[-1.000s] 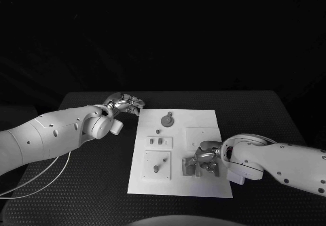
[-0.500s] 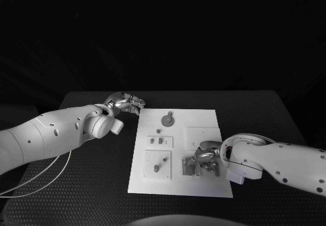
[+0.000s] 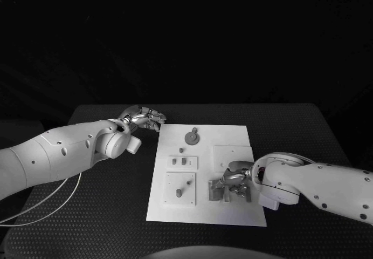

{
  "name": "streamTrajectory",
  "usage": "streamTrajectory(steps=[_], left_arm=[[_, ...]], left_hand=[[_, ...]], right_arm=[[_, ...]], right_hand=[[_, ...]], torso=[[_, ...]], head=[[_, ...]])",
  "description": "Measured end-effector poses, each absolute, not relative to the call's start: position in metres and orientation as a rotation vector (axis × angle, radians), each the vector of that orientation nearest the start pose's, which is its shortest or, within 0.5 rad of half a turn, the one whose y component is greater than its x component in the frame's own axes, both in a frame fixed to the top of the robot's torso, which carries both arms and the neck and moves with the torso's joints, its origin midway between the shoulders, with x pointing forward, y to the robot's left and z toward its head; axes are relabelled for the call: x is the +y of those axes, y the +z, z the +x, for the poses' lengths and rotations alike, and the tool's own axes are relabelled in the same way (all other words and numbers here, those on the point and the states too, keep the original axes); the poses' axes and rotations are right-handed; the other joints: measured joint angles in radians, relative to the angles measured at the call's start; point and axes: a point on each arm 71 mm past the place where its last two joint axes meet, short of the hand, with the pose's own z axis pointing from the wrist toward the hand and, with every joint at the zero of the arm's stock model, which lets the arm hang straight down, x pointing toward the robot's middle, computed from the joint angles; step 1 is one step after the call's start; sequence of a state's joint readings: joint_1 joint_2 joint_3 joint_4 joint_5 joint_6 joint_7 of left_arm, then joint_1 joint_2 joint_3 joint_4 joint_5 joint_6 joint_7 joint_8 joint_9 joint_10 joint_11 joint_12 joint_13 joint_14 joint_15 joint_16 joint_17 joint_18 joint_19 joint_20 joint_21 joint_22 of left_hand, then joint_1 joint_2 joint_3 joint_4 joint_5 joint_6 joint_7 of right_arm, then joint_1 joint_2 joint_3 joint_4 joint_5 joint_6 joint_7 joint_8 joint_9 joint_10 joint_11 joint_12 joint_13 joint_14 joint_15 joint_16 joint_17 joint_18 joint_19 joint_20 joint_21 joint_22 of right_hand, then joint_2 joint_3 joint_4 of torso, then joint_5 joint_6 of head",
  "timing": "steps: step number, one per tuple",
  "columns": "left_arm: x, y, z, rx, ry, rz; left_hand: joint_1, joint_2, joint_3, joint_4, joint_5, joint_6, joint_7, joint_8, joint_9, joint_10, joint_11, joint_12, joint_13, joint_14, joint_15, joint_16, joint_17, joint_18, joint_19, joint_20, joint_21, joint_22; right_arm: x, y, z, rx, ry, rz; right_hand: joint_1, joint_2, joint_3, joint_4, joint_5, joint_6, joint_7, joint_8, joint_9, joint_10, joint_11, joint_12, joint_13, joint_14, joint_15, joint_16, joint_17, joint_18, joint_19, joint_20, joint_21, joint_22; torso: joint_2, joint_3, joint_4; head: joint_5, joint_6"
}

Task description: Assemble the parts on the task board

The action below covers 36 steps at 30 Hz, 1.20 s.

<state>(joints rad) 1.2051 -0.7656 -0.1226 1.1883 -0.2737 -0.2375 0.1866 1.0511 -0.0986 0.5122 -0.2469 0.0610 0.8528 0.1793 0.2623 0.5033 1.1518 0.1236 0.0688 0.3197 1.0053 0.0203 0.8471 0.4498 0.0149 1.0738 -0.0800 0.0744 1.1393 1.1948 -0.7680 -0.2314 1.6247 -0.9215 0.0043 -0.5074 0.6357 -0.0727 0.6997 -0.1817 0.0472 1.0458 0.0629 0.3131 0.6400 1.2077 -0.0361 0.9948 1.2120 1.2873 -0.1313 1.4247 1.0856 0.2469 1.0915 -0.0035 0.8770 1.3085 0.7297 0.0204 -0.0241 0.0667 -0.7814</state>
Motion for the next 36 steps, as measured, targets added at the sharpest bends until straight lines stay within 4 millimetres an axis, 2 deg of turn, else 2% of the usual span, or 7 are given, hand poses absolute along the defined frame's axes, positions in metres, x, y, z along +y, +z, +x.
streamTrajectory(steps=[8, 12, 17, 21, 22, 30, 36], left_arm=[[0.2722, -0.2326, 0.5315, 1.667, -1.109, -0.981], [0.2723, -0.2326, 0.5315, 1.667, -1.109, -0.981], [0.2723, -0.2326, 0.5315, 1.667, -1.109, -0.981], [0.2723, -0.2326, 0.5315, 1.667, -1.109, -0.981], [0.2723, -0.2326, 0.5315, 1.667, -1.109, -0.982], [0.2724, -0.2326, 0.5315, 1.667, -1.108, -0.982], [0.2725, -0.2326, 0.5315, 1.667, -1.108, -0.982]], left_hand=[[0.0, 0.0, 0.0, 0.0, 0.0, 0.0, 0.0, 0.0, 0.0, 0.0, 0.0, 0.0, 0.0, 0.0, 0.0, 0.0, 0.001, 0.0, 0.0, 0.0, 0.0, 0.0], [-0.004, 0.004, 0.0, 0.0, 0.0, 0.0, 0.0, 0.0, 0.0, 0.0, 0.0, 0.0, 0.0, 0.0, 0.0, 0.0, 0.001, 0.0, 0.0, 0.0, 0.0, 0.0], [-0.004, 0.004, 0.0, 0.0, 0.0, 0.0, 0.0, 0.0, 0.0, 0.0, 0.0, 0.0, 0.0, 0.0, 0.0, 0.0, 0.001, 0.0, 0.0, 0.0, 0.0, 0.0], [-0.004, 0.004, 0.0, 0.0, 0.0, 0.0, 0.0, 0.0, 0.0, 0.0, 0.0, 0.0, 0.0, 0.0, 0.0, 0.0, 0.001, 0.0, 0.0, 0.0, 0.0, 0.0], [-0.004, 0.004, 0.0, 0.0, 0.0, 0.0, 0.0, 0.0, 0.0, -0.001, 0.001, 0.0, 0.0, 0.0, 0.0, 0.0, 0.001, 0.0, 0.0, 0.0, 0.0, 0.0], [-0.004, 0.004, 0.0, 0.0, 0.0, -0.001, -0.001, 0.0, -0.001, -0.002, 0.002, 0.0, 0.0, 0.0, 0.0, 0.0, 0.002, 0.0, 0.0, 0.0, 0.0, 0.0], [-0.004, 0.004, 0.0, 0.0, 0.0, -0.001, -0.001, 0.0, -0.001, -0.002, 0.002, 0.0, 0.001, 0.0, 0.0, 0.0, 0.001, 0.0, 0.0, 0.0, 0.0, 0.0]], right_arm=[[-0.158, -0.2833, 0.414, 2.498, 0.553, 0.203], [-0.158, -0.2834, 0.414, 2.498, 0.552, 0.201], [-0.1579, -0.2836, 0.4139, 2.499, 0.551, 0.198], [-0.1578, -0.2837, 0.4137, 2.501, 0.551, 0.196], [-0.1578, -0.2838, 0.4136, 2.501, 0.551, 0.195], [-0.1577, -0.2839, 0.4134, 2.503, 0.55, 0.191], [-0.1578, -0.2839, 0.4135, 2.502, 0.549, 0.191]], right_hand=[[-0.013, -0.013, 0.006, 0.006, 0.001, 0.001, 0.0, -0.002, 0.0, -0.004, 0.001, 0.0, 0.0, -0.01, -0.001, 0.0, -0.009, 0.0, 0.0, 0.0, 0.0, 0.0], [-0.016, -0.034, 0.011, 0.011, 0.003, -0.001, 0.006, -0.008, 0.0, -0.005, 0.002, 0.0, 0.0, -0.016, -0.002, 0.0, -0.017, 0.0, -0.004, -0.003, 0.0, 0.0], [-0.014, -0.048, 0.015, 0.015, 0.003, 0.0, 0.007, -0.009, 0.0, -0.007, 0.004, 0.0, 0.0, -0.028, -0.004, -0.004, -0.027, 0.0, -0.004, -0.003, 0.0, 0.0], [-0.014, -0.049, 0.018, 0.018, 0.003, -0.003, 0.01, -0.009, 0.0, -0.009, 0.006, 0.0, -0.001, -0.03, -0.002, -0.005, -0.031, 0.001, -0.006, -0.001, 0.0, 0.0], [-0.014, -0.057, 0.018, 0.018, 0.003, -0.003, 0.011, -0.009, 0.0, -0.009, 0.006, 0.0, -0.001, -0.03, -0.002, -0.005, -0.031, 0.001, -0.007, 0.0, 0.0, 0.0], [-0.016, -0.069, 0.027, 0.035, 0.003, -0.004, 0.012, -0.014, 0.002, -0.014, 0.004, 0.0, -0.002, -0.037, -0.002, -0.008, -0.043, 0.001, -0.007, 0.0, 0.0, 0.0], [-0.017, -0.11, 0.039, 0.067, 0.003, -0.009, 0.017, -0.02, 0.004, -0.017, 0.007, 0.0, -0.003, -0.048, 0.001, -0.012, -0.058, 0.001, -0.007, 0.0, 0.0, 0.0]], torso=[[0.0, 0.0, -0.0001], [0.0, 0.0, -0.0002], [0.0, -0.0002, -0.0002], [0.0, -0.0003, -0.0002], [0.0, -0.0002, -0.0002], [0.0, -0.0003, 0.0], [0.0, -0.0002, -0.0001]], head=[[0.001, -0.002], [0.001, -0.003], [0.001, -0.003], [0.001, -0.003], [0.001, -0.003], [0.002, -0.004], [0.003, -0.005]])
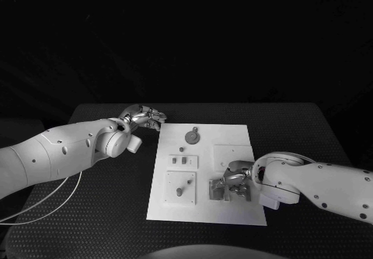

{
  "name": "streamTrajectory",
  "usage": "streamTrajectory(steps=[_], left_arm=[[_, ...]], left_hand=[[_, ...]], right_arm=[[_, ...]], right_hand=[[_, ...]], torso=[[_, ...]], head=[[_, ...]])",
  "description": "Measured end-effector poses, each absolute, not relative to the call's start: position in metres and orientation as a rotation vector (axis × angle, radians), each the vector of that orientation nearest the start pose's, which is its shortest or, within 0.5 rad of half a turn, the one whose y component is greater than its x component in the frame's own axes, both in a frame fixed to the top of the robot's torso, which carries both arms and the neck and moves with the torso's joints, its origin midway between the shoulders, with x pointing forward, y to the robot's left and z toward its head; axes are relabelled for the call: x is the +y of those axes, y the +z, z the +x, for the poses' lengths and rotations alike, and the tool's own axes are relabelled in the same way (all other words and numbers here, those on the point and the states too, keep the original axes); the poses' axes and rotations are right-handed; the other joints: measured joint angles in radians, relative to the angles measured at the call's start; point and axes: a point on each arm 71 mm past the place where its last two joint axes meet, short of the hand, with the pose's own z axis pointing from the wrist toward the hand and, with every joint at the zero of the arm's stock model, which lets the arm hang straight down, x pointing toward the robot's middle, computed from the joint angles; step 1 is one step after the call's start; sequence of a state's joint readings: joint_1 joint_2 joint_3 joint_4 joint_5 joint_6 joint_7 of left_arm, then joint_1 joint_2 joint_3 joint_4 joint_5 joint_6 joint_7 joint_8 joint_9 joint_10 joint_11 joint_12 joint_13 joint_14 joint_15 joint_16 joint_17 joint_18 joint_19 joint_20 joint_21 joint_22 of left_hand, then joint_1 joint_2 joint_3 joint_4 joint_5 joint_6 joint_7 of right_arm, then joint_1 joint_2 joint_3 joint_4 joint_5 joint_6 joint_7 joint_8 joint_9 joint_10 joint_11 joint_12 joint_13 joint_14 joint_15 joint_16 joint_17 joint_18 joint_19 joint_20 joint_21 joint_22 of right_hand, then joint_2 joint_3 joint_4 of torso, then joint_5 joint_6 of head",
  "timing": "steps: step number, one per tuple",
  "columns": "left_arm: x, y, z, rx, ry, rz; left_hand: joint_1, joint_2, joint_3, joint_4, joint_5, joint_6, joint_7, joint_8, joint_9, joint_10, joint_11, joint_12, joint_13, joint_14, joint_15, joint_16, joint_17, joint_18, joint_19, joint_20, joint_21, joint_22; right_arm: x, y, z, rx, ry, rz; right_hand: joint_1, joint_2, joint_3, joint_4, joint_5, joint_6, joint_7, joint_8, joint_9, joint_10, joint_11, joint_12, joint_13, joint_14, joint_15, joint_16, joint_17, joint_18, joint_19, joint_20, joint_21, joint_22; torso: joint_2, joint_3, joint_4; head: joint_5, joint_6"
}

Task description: Assemble the parts on the task board

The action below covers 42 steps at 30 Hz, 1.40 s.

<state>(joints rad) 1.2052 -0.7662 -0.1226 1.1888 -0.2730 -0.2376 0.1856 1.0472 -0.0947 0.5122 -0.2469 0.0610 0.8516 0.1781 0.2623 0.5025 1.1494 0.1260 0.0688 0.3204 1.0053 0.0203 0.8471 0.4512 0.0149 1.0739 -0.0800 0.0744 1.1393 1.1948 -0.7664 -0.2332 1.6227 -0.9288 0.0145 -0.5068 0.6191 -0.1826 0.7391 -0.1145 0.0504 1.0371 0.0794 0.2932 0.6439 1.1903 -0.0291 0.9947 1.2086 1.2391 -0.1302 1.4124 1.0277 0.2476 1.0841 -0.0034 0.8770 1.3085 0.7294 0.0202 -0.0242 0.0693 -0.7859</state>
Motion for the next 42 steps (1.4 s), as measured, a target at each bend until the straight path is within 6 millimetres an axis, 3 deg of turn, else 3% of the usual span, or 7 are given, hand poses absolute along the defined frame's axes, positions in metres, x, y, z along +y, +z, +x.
streamTrajectory(steps=[11, 26, 31, 37, 42], left_arm=[[0.273, -0.233, 0.531, 1.667, -1.108, -0.983], [0.273, -0.233, 0.532, 1.667, -1.108, -0.983], [0.273, -0.233, 0.532, 1.667, -1.106, -0.984], [0.274, -0.233, 0.532, 1.666, -1.104, -0.985], [0.275, -0.233, 0.532, 1.664, -1.102, -0.985]], left_hand=[[0.0, 0.0, 0.0, 0.005, 0.0, 0.0, 0.0, 0.0, 0.0, 0.0, 0.0, 0.0, 0.0, 0.0, 0.0, 0.0, 0.001, 0.0, 0.0, 0.0, 0.0, 0.0], [0.0, 0.0, 0.0, 0.005, 0.0, 0.0, 0.0, 0.0, 0.0, 0.0, 0.0, 0.0, 0.0, 0.0, 0.0, 0.0, 0.002, 0.0, 0.0, 0.0, 0.0, 0.0], [0.0, 0.0, 0.0, 0.005, 0.0, 0.0, 0.0, 0.0, 0.0, 0.0, 0.0, 0.0, 0.0, 0.0, 0.0, 0.0, 0.002, 0.0, 0.0, 0.0, 0.0, 0.0], [0.0, 0.0, 0.0, 0.005, 0.0, 0.0, 0.0, 0.0, 0.0, 0.0, -0.001, 0.0, 0.001, 0.0, 0.0, 0.0, 0.003, 0.0, 0.0, 0.0, 0.0, 0.0], [0.0, 0.0, 0.0, 0.005, 0.0, 0.0, 0.0, 0.0, -0.001, 0.001, -0.001, 0.0, 0.001, 0.0, 0.0, 0.0, 0.003, 0.0, 0.0, 0.0, 0.0, 0.0]], right_arm=[[-0.158, -0.284, 0.413, 2.502, 0.551, 0.19], [-0.16, -0.284, 0.411, 2.491, 0.561, 0.201], [-0.169, -0.279, 0.408, 2.453, 0.607, 0.22], [-0.185, -0.256, 0.418, 2.364, 0.63, 0.227], [-0.203, -0.253, 0.419, 2.352, 0.599, 0.239]], right_hand=[[0.005, -0.047, 0.018, 0.05, 0.0, -0.004, 0.003, -0.003, 0.006, -0.003, 0.002, 0.0, -0.001, -0.009, -0.001, 0.0, -0.013, 0.0, 0.0, 0.0, 0.0, 0.0], [0.016, -0.057, 0.019, 0.057, 0.0, -0.006, 0.002, -0.009, 0.01, -0.002, 0.002, 0.0, -0.001, -0.011, 0.001, 0.0, -0.012, 0.0, 0.0, 0.0, 0.0, 0.0], [0.064, -0.025, 0.007, 0.022, 0.0, -0.01, 0.005, -0.012, 0.016, -0.002, 0.002, 0.0, -0.001, -0.006, 0.002, 0.007, -0.001, 0.0, 0.0, 0.0, 0.0, 0.0], [0.106, -0.009, -0.008, -0.014, 0.0, -0.011, 0.006, -0.007, 0.023, -0.002, 0.002, 0.012, 0.001, 0.002, 0.0, 0.011, 0.004, 0.0, 0.0, 0.0, 0.0, 0.0], [0.118, 0.003, -0.016, -0.028, 0.0, -0.001, -0.004, -0.001, 0.029, 0.002, -0.001, 0.012, 0.001, 0.009, -0.003, 0.015, 0.006, 0.0, 0.0, 0.0, 0.0, 0.0]], torso=[[0.0, 0.0004, -0.0001], [0.0, 0.0, 0.0], [0.0, 0.0, 0.0003], [-0.001, 0.0003, -0.0003], [-0.001, 0.0, -0.0021]], head=[[0.0, 0.0], [-0.001, -0.001], [-0.003, 0.004], [-0.008, 0.013], [-0.015, 0.017]])
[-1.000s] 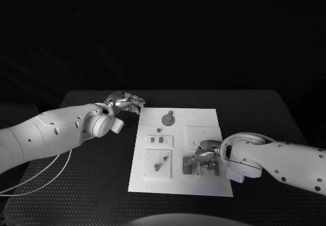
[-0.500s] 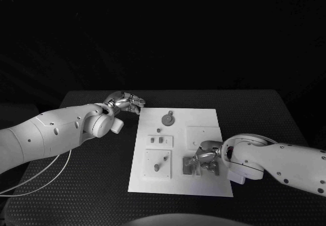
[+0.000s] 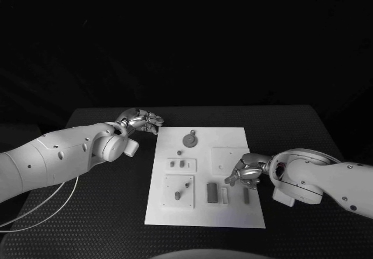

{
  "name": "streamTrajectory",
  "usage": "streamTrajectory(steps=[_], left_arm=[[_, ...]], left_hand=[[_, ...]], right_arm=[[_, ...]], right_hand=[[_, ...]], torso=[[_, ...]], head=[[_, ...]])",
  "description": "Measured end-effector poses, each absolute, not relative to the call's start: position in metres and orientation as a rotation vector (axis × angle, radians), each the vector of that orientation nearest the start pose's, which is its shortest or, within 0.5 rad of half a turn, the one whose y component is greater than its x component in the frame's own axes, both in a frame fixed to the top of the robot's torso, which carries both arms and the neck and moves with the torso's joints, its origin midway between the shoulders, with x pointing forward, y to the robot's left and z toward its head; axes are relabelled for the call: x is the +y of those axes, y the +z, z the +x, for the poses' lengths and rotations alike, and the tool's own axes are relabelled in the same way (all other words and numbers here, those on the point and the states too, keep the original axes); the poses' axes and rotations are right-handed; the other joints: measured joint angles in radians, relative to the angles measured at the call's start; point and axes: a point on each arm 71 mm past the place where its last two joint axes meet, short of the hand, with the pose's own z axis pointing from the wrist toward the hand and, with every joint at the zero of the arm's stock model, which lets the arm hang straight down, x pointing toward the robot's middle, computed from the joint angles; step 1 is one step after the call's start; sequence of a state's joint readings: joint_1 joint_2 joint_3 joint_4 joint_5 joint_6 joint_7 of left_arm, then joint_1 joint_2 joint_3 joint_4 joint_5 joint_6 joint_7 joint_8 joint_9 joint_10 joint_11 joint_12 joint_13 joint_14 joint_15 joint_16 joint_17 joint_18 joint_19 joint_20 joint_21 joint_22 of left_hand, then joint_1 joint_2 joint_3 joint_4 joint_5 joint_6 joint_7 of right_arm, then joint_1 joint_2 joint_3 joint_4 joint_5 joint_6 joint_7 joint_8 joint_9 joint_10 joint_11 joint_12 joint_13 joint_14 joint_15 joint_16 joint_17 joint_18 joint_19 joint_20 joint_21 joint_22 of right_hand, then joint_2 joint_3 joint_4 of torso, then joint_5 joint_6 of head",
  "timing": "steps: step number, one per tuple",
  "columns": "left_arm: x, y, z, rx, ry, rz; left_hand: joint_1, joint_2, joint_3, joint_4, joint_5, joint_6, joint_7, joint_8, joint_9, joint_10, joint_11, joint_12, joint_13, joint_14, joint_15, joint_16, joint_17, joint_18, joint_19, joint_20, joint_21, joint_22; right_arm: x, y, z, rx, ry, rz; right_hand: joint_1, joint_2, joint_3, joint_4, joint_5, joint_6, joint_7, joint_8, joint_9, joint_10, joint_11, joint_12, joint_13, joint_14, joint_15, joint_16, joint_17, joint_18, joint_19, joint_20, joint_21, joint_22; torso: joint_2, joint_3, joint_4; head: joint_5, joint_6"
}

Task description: Assemble the parts on the task board

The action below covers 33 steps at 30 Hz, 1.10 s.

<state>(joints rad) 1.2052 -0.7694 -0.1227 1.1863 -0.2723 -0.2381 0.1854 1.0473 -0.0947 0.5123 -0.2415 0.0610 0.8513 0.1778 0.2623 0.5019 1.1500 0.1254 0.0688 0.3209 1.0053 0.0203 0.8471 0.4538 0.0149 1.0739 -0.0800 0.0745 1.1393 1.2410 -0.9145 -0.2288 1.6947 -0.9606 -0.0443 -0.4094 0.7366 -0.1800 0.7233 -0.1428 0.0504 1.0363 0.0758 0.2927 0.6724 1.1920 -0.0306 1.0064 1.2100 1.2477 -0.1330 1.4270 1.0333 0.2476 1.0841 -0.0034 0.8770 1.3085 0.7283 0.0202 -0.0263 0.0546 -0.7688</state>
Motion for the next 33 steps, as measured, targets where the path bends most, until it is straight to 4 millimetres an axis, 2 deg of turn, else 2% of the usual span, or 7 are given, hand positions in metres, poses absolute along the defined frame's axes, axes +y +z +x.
streamTrajectory(steps=[4, 9, 16, 23, 33], left_arm=[[0.275, -0.233, 0.532, 1.664, -1.103, -0.985], [0.276, -0.233, 0.531, 1.663, -1.101, -0.986], [0.276, -0.233, 0.532, 1.662, -1.101, -0.986], [0.276, -0.233, 0.532, 1.662, -1.102, -0.986], [0.277, -0.233, 0.531, 1.662, -1.101, -0.986]], left_hand=[[0.0, 0.0, 0.0, 0.0, 0.0, 0.0, 0.0, 0.001, 0.0, 0.0, 0.0, 0.0, 0.0, 0.0, 0.0, 0.0, 0.0, 0.0, 0.0, 0.0, 0.0, 0.0], [0.0, 0.0, 0.0, 0.0, 0.0, 0.0, 0.0, 0.004, 0.0, 0.0, 0.0, 0.0, 0.0, 0.0, 0.0, 0.0, 0.001, 0.0, 0.0, 0.0, 0.0, 0.0], [0.0, 0.0, 0.0, 0.0, 0.0, 0.0, 0.0, 0.004, 0.0, 0.0, 0.0, 0.0, 0.001, 0.0, 0.0, 0.0, 0.001, 0.0, 0.0, 0.0, 0.0, 0.0], [0.0, 0.0, 0.0, 0.0, 0.0, 0.0, 0.0, 0.004, 0.0, 0.0, 0.0, 0.0, 0.001, 0.0, 0.0, 0.0, 0.002, 0.0, 0.0, 0.0, 0.0, 0.0], [0.0, 0.0, 0.0, 0.0, 0.0, 0.0, 0.0, 0.004, 0.0, 0.002, -0.002, 0.0, 0.001, 0.0, 0.0, 0.0, 0.002, 0.0, 0.0, 0.0, 0.0, 0.0]], right_arm=[[-0.219, -0.254, 0.418, 2.359, 0.557, 0.248], [-0.238, -0.257, 0.415, 2.368, 0.481, 0.237], [-0.253, -0.264, 0.41, 2.384, 0.389, 0.204], [-0.251, -0.276, 0.407, 2.404, 0.34, 0.156], [-0.243, -0.288, 0.407, 2.411, 0.314, 0.096]], right_hand=[[-0.003, 0.013, -0.007, -0.009, 0.0, 0.01, 0.001, 0.003, 0.003, 0.004, -0.003, 0.004, 0.0, 0.005, -0.002, 0.0, 0.003, 0.0, 0.0, 0.0, 0.0, 0.0], [-0.003, 0.013, -0.013, -0.015, 0.0, 0.015, -0.004, 0.007, 0.006, 0.008, -0.006, 0.008, 0.0, 0.01, -0.004, 0.005, 0.013, 0.0, 0.0, 0.0, 0.0, 0.0], [-0.003, 0.013, -0.014, -0.016, 0.0, 0.024, -0.005, 0.007, 0.008, 0.011, -0.007, 0.008, 0.001, 0.018, -0.004, 0.009, 0.019, 0.0, 0.0, 0.0, 0.0, 0.0], [-0.007, 0.017, -0.014, -0.016, 0.0, 0.027, -0.009, 0.012, 0.009, 0.015, -0.007, 0.013, 0.002, 0.02, -0.003, 0.013, 0.021, 0.001, 0.0, 0.0, 0.0, 0.0], [-0.022, 0.003, -0.009, 0.001, 0.0, 0.044, -0.009, 0.019, 0.01, 0.018, -0.007, 0.013, 0.003, 0.023, -0.002, 0.013, 0.017, 0.001, 0.0, 0.0, 0.0, 0.0]], torso=[[0.0, 0.0, -0.0005], [0.0, 0.0012, -0.0005], [0.0, 0.0009, -0.0002], [0.001, 0.0, 0.001], [0.002, -0.0001, 0.0027]], head=[[-0.003, 0.003], [-0.006, 0.002], [-0.008, 0.001], [-0.01, 0.0], [-0.01, -0.004]])
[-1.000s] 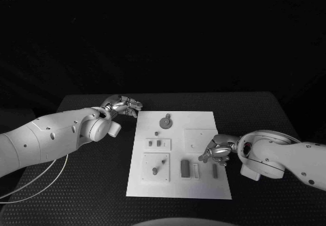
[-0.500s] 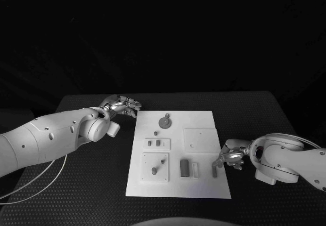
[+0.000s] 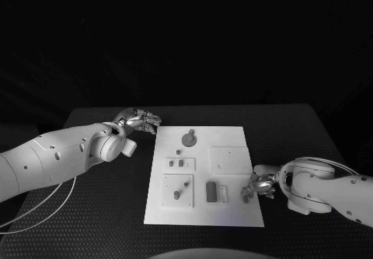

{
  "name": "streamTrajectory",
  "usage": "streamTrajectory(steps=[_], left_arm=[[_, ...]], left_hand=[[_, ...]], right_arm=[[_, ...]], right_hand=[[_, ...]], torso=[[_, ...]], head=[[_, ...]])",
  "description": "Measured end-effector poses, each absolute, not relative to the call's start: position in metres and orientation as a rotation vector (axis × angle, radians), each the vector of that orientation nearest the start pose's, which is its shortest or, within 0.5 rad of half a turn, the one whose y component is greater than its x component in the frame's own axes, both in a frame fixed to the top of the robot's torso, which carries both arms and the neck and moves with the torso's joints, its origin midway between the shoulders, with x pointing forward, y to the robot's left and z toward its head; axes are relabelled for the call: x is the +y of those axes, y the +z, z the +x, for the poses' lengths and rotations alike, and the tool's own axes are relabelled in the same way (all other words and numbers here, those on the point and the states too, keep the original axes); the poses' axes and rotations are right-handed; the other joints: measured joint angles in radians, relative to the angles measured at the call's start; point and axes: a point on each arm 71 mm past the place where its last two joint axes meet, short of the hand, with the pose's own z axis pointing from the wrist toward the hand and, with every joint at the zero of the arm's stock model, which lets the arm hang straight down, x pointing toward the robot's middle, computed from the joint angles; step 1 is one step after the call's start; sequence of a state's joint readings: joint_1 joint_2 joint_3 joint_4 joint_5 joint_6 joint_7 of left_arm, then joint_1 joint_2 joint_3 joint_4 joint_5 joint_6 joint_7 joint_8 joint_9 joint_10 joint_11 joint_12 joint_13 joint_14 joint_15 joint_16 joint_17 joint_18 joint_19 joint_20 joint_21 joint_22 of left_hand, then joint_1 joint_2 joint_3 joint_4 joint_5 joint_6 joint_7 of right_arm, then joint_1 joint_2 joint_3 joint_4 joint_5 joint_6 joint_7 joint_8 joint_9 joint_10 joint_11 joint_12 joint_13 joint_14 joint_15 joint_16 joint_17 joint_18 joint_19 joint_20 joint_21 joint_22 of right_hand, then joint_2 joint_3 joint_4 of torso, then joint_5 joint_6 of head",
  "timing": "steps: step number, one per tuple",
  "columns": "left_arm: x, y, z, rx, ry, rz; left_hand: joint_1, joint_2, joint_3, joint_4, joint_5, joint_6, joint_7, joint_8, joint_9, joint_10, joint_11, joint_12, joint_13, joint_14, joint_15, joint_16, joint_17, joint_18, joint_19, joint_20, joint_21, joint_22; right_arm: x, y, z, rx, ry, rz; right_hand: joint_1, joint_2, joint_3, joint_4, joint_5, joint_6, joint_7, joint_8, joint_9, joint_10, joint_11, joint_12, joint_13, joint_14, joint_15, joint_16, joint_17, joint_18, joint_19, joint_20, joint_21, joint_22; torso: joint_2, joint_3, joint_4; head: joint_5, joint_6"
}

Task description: Assemble the parts on the task board

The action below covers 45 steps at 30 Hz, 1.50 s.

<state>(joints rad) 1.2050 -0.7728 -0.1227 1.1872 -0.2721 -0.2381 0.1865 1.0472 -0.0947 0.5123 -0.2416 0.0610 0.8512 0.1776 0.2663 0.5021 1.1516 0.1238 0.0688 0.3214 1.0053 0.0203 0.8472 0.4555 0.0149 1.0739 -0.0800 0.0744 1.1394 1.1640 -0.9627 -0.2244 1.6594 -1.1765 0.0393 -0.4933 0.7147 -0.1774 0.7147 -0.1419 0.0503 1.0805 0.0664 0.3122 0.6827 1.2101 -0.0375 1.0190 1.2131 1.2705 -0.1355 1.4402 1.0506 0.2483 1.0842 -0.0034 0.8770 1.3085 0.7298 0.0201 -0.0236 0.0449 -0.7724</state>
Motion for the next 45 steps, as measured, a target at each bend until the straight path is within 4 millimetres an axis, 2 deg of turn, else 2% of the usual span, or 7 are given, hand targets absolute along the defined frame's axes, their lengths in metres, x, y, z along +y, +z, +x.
streamTrajectory(steps=[12, 18, 26, 27, 35, 41, 45], left_arm=[[0.277, -0.233, 0.531, 1.662, -1.1, -0.987], [0.278, -0.233, 0.531, 1.662, -1.1, -0.987], [0.278, -0.232, 0.531, 1.662, -1.099, -0.988], [0.278, -0.232, 0.531, 1.662, -1.1, -0.987], [0.277, -0.232, 0.53, 1.663, -1.102, -0.987], [0.277, -0.232, 0.53, 1.663, -1.102, -0.987], [0.277, -0.232, 0.531, 1.663, -1.101, -0.987]], left_hand=[[-0.004, -0.004, 0.003, 0.003, 0.0, 0.0, 0.0, 0.0, -0.001, 0.0, 0.0, 0.0, 0.001, 0.0, 0.0, -0.004, 0.001, 0.0, 0.0, 0.0, 0.0, 0.0], [-0.004, -0.004, 0.003, 0.003, 0.0, 0.0, 0.0, 0.0, -0.001, 0.0, 0.0, 0.0, 0.001, 0.0, 0.0, -0.004, 0.001, 0.0, 0.0, 0.0, 0.0, 0.0], [-0.004, -0.004, 0.0, 0.005, 0.0, 0.0, 0.0, 0.0, -0.001, 0.0, 0.0, 0.0, 0.001, 0.0, 0.0, -0.004, 0.002, 0.0, 0.0, 0.0, 0.0, 0.0], [-0.004, -0.004, 0.0, 0.005, 0.0, 0.0, 0.0, 0.0, -0.001, 0.0, 0.0, 0.0, 0.001, 0.0, 0.0, -0.004, 0.002, 0.0, 0.0, 0.0, 0.0, 0.0], [-0.004, -0.004, 0.0, 0.005, 0.0, 0.0, 0.0, 0.0, -0.001, 0.0, 0.0, 0.0, 0.001, 0.0, 0.0, -0.004, 0.002, 0.0, 0.0, 0.0, 0.0, 0.0], [-0.004, -0.004, 0.0, 0.005, 0.0, 0.0, 0.0, 0.0, -0.001, 0.0, 0.0, 0.0, 0.001, 0.0, 0.0, -0.004, 0.003, 0.0, 0.0, 0.0, 0.0, 0.0], [-0.004, -0.004, 0.0, 0.005, 0.0, 0.0, 0.0, 0.0, -0.002, 0.0, 0.0, 0.0, 0.001, 0.0, 0.0, -0.004, 0.003, 0.0, 0.0, 0.0, 0.0, 0.0]], right_arm=[[-0.223, -0.291, 0.408, 2.378, 0.318, -0.012], [-0.216, -0.293, 0.408, 2.342, 0.287, -0.102], [-0.206, -0.293, 0.408, 2.311, 0.279, -0.173], [-0.205, -0.293, 0.408, 2.307, 0.277, -0.179], [-0.203, -0.294, 0.407, 2.292, 0.28, -0.189], [-0.208, -0.295, 0.407, 2.318, 0.33, -0.053], [-0.205, -0.296, 0.403, 2.338, 0.396, 0.055]], right_hand=[[0.014, 0.014, 0.005, -0.016, 0.0, 0.004, -0.003, 0.003, 0.003, 0.004, 0.003, 0.0, 0.0, 0.0, 0.0, 0.0, -0.008, 0.0, 0.0, 0.0, 0.0, 0.0], [0.073, 0.05, 0.006, -0.095, 0.0, 0.001, -0.008, 0.157, 0.002, 0.001, -0.002, 0.0, 0.0, -0.013, -0.001, 0.0, -0.025, 0.0, 0.0, 0.0, 0.0, 0.0], [0.158, 0.035, 0.005, -0.146, -0.004, -0.001, -0.01, 0.171, 0.003, -0.01, 0.009, 0.0, -0.004, -0.04, 0.008, -0.007, -0.058, -0.007, -0.012, 0.005, 0.0, 0.0], [0.163, 0.035, 0.005, -0.146, -0.004, -0.004, -0.013, 0.209, 0.002, -0.012, 0.011, 0.0, -0.004, -0.044, 0.008, -0.007, -0.06, -0.005, -0.013, 0.005, 0.0, 0.0], [0.165, 0.044, -0.002, -0.145, -0.003, -0.005, -0.013, 0.211, 0.002, -0.015, 0.014, -0.001, -0.004, -0.047, 0.011, -0.007, -0.063, 0.007, -0.016, 0.009, 0.0, 0.0], [0.134, 0.114, -0.016, -0.134, -0.003, -0.007, -0.014, 0.21, -0.022, -0.017, 0.016, -0.001, -0.008, -0.047, 0.016, -0.006, -0.054, 0.007, -0.016, 0.009, 0.001, 0.0], [0.132, 0.135, -0.016, -0.134, -0.003, -0.011, -0.014, 0.122, -0.018, -0.016, 0.015, -0.001, -0.009, -0.046, 0.015, -0.006, -0.054, 0.007, -0.016, 0.009, 0.001, 0.0]], torso=[[0.0, 0.0, 0.0], [0.0, 0.0, 0.0], [0.0, 0.0, 0.0], [0.0, 0.0, 0.0], [0.0, -0.0002, 0.0002], [0.0, 0.0, 0.0002], [0.0, 0.0, 0.0005]], head=[[0.003, -0.005], [0.003, -0.008], [0.004, -0.01], [0.004, -0.01], [0.003, -0.01], [0.003, -0.01], [0.004, -0.01]])
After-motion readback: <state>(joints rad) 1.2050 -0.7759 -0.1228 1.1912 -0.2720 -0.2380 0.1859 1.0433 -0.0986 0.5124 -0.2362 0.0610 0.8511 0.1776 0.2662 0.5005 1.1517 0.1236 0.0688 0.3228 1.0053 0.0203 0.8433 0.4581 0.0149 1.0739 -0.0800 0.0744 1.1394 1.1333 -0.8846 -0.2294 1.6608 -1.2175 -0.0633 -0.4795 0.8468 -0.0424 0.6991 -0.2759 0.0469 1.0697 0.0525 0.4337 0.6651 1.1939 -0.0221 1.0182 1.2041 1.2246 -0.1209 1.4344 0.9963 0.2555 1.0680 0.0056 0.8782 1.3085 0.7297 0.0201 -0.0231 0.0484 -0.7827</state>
